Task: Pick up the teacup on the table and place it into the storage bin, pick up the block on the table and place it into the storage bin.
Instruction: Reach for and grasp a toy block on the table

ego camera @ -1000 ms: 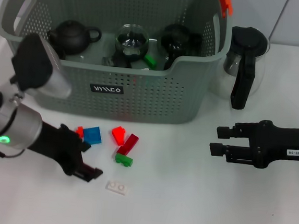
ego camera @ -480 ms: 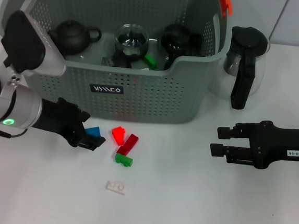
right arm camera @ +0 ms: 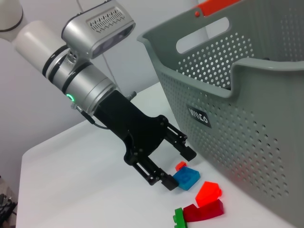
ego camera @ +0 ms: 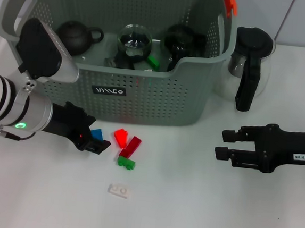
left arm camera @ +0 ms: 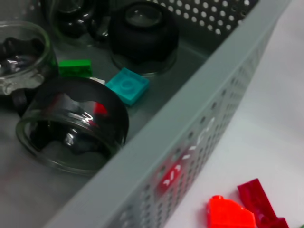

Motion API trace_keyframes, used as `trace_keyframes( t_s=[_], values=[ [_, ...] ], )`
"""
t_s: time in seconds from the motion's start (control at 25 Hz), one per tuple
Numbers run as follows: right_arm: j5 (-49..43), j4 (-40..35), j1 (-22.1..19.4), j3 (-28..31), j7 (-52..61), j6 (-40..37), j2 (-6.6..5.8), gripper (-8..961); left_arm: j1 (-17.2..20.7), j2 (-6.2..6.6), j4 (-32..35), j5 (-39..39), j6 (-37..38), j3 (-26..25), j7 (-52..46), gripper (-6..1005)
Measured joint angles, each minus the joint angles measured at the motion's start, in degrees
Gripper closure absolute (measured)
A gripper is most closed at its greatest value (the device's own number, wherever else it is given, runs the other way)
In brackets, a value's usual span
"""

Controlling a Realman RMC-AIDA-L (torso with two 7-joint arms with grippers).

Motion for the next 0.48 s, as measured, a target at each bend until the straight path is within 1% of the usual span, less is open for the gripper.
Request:
trace_keyframes(
  t_s=[0.16, 0.48],
  values=[
    [0.0, 0.0, -0.1, -0.1, 0.0, 0.0, 0.0, 370, -0.5, 0.11, -1.9, 1.3, -1.6, 0.4, 0.0, 273],
    [0.0, 0.0, 0.0, -0.1, 0.0, 0.0, 0.0, 370, -0.8, 0.18, -3.1, 1.8, -0.7, 0.4, -0.2, 275]
  ],
)
